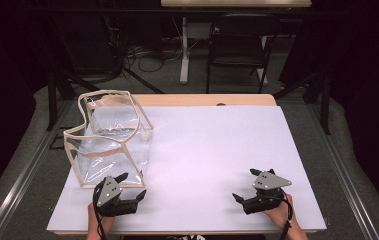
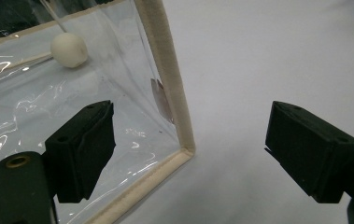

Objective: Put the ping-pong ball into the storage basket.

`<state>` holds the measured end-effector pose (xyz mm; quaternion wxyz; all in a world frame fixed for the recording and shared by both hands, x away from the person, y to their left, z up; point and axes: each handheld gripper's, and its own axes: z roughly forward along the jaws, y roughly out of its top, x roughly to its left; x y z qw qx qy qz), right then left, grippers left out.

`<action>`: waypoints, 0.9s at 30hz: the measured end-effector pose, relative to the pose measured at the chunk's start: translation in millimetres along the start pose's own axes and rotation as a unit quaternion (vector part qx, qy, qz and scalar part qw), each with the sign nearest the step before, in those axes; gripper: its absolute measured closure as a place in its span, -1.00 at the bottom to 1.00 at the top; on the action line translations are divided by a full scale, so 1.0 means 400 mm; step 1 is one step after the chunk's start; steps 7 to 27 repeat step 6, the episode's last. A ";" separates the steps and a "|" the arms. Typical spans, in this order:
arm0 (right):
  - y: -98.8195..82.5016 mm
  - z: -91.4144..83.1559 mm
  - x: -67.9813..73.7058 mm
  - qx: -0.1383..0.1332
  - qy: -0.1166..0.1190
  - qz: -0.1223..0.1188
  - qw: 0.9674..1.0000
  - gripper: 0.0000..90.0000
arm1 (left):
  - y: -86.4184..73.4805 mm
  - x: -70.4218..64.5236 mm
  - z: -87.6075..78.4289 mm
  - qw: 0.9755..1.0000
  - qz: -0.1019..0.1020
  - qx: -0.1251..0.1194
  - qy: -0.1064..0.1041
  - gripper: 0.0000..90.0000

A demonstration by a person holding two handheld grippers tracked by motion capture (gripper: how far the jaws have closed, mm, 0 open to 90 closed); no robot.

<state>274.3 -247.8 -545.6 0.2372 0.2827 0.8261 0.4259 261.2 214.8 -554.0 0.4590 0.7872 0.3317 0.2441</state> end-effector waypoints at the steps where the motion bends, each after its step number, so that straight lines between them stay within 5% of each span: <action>1: 0.000 0.001 0.001 0.002 0.001 0.000 1.000 -0.99 | 0.000 0.000 0.000 1.000 0.000 0.001 0.001 -0.64; 27: 0.000 0.002 0.001 0.003 0.003 -0.001 1.000 -0.99 | -0.001 0.002 0.004 1.000 -0.002 0.005 0.000 -0.64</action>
